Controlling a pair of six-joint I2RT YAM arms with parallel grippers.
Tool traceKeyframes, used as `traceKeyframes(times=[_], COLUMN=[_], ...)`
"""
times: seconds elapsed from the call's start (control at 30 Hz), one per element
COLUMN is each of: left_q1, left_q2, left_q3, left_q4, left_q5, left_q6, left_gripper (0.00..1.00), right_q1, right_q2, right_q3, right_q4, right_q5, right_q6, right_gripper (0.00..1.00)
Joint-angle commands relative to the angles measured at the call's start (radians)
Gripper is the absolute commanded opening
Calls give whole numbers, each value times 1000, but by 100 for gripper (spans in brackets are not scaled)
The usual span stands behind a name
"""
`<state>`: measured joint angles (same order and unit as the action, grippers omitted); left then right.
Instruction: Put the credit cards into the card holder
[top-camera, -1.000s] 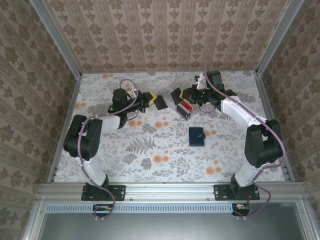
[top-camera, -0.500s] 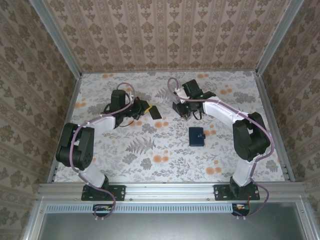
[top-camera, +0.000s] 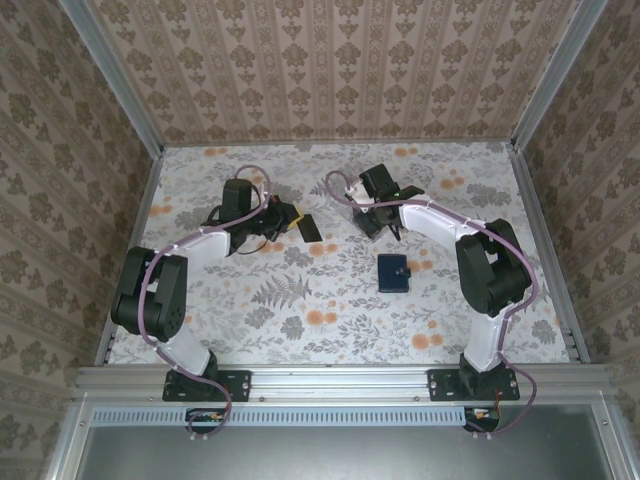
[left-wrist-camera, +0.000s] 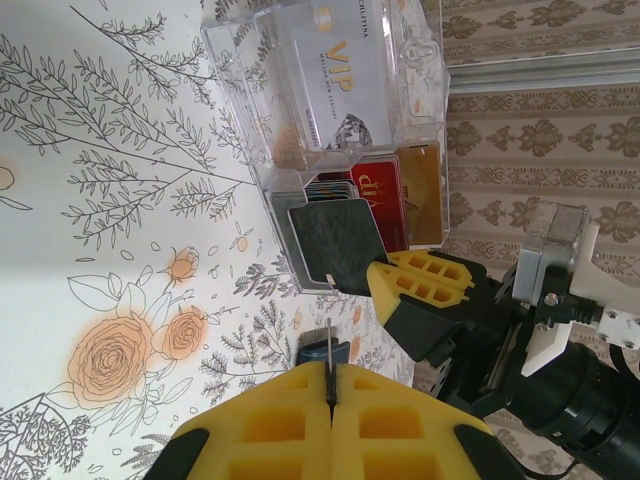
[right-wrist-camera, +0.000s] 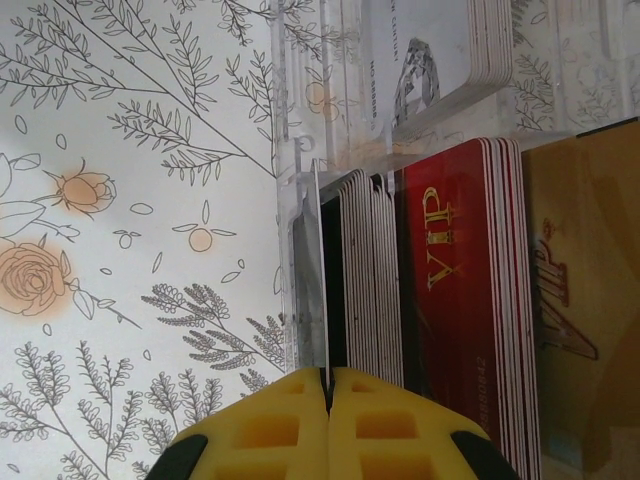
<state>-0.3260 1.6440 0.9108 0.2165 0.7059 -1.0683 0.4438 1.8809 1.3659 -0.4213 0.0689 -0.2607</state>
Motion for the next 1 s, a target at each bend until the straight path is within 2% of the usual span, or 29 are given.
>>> traceKeyframes(times=[0.0, 0.3, 0.53, 0.77, 0.97], left_q1=[-1, -8, -10, -23, -41], left_q2=[-18, -13, -12, 0, 20], left_q3=[31, 36, 38, 67, 93], left_q4=[-2, -2, -2, -5, -7], left_q5=[7, 9, 9, 22, 32], left_q6=[26, 22, 23, 37, 40], left_gripper=[0, 0, 0, 0, 0], right_q1=[-1, -1, 0, 1, 1], right_q2=[22, 56, 30, -75, -115], right_q3=[-11, -11, -2, -4, 5], right_q4=[24, 45, 22, -12, -52], right_q5=[34, 49, 43, -15, 39], right_q6=[-28, -65, -24, 80, 133], right_gripper=[5, 9, 23, 41, 42])
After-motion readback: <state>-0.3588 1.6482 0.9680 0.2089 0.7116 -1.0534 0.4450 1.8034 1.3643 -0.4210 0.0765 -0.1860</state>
